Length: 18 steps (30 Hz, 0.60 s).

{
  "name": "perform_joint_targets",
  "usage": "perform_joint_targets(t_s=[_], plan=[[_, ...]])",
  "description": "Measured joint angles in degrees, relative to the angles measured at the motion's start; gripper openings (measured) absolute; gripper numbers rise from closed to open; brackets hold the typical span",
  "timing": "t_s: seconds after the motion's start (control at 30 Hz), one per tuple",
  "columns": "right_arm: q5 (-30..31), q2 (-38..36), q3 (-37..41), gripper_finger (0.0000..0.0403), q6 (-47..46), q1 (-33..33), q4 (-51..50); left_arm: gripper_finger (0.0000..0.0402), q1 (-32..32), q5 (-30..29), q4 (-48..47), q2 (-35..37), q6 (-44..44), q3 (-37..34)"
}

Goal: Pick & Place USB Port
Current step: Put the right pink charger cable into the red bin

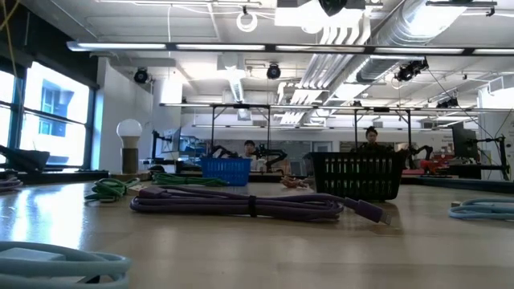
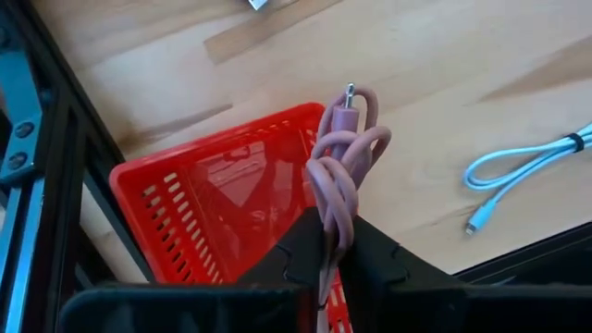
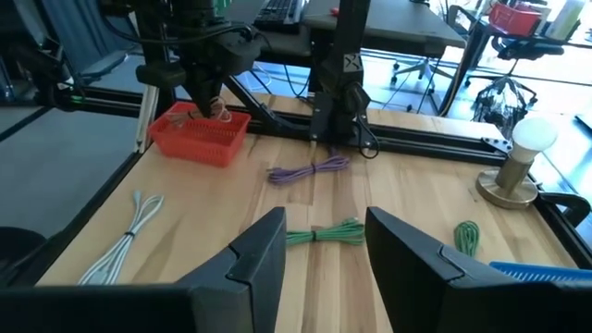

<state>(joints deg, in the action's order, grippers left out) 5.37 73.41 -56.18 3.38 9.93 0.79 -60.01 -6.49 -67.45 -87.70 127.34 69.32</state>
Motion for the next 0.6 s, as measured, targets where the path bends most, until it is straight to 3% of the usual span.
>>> perform_joint_targets(t_s=[0.3, 0.6], plan=[[0.2, 0.0, 0.0, 0.0142, -0.3, 1.1, -0.6, 0.0018, 0.0, 1.3, 0.8, -0.7, -1.1, 0.0], [0.2, 0.0, 0.0, 0.0142, -0.5, 1.1, -0.6, 0.0079, 0.0, 3.1, 1.7, -2.0, -1.8, 0.0]])
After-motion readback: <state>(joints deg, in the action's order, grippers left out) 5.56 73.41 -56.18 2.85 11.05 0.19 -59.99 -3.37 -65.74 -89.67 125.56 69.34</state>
